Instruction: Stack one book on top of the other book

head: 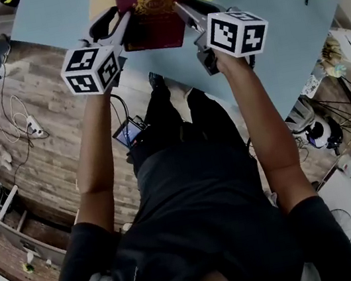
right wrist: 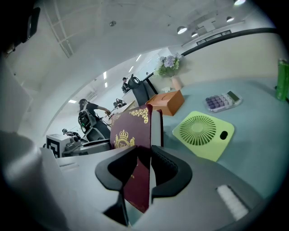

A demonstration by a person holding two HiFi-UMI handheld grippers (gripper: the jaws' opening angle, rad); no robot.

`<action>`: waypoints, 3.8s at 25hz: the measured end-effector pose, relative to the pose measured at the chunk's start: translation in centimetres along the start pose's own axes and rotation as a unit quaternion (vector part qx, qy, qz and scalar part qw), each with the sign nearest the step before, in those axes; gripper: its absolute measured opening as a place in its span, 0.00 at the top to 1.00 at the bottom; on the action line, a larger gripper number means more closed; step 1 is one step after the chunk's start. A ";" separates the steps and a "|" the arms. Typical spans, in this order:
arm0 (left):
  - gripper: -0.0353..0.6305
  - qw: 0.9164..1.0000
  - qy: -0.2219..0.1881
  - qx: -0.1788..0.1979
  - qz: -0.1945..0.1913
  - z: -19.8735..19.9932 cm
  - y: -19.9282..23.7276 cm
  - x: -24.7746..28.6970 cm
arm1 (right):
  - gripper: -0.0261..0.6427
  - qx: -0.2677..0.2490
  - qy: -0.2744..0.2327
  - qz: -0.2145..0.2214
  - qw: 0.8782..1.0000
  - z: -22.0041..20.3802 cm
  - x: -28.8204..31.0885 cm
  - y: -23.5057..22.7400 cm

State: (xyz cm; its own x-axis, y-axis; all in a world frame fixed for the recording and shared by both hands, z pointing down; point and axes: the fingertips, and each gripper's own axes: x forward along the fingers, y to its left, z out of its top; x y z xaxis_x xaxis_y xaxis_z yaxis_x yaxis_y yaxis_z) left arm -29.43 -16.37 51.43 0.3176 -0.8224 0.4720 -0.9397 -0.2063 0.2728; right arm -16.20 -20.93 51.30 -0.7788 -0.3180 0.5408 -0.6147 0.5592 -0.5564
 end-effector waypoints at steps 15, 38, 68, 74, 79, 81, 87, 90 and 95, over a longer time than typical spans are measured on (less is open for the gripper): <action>0.66 0.998 0.003 -0.062 0.033 -0.7 11.6 2.0 | 0.82 0.016 0.026 -0.004 1.000 2.3 12.3 0.9; 0.66 1.000 0.017 0.001 0.007 1.7 12.5 1.1 | 0.80 -0.062 0.027 -0.058 0.996 3.8 11.0 2.1; 0.66 0.975 -0.164 0.148 0.015 19.2 -7.2 -21.1 | 0.81 -0.284 -0.169 0.166 0.929 15.5 -17.7 25.2; 0.66 0.969 -0.185 0.159 0.029 19.4 -12.5 -25.2 | 0.81 -0.316 -0.185 0.194 0.910 14.0 -24.4 27.7; 0.66 0.963 -0.202 0.173 0.035 19.1 -16.7 -27.9 | 0.81 -0.349 -0.186 0.208 0.895 12.5 -29.3 29.3; 0.66 0.961 -0.208 0.179 0.034 18.9 -18.6 -28.9 | 0.81 -0.352 -0.191 0.211 0.892 11.9 -31.1 29.7; 0.66 0.956 -0.215 0.195 0.036 18.1 -23.3 -30.7 | 0.81 -0.358 -0.206 0.217 0.884 10.2 -35.7 29.6; 0.66 0.955 -0.216 0.199 0.033 17.9 -25.2 -31.0 | 0.82 -0.361 -0.214 0.217 0.881 9.7 -37.6 29.2; 0.66 0.951 -0.223 0.210 0.031 17.4 -27.1 -31.1 | 0.82 -0.361 -0.223 0.213 0.880 9.1 -40.0 28.3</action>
State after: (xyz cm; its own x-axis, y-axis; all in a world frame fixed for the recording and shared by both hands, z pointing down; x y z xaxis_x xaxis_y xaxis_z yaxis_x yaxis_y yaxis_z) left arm -16.10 5.60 14.75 0.2631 -0.9636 0.0481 -0.9523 -0.2673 -0.1473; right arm -3.58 0.63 8.15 -0.9901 -0.1399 -0.0117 -0.1398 0.9901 -0.0146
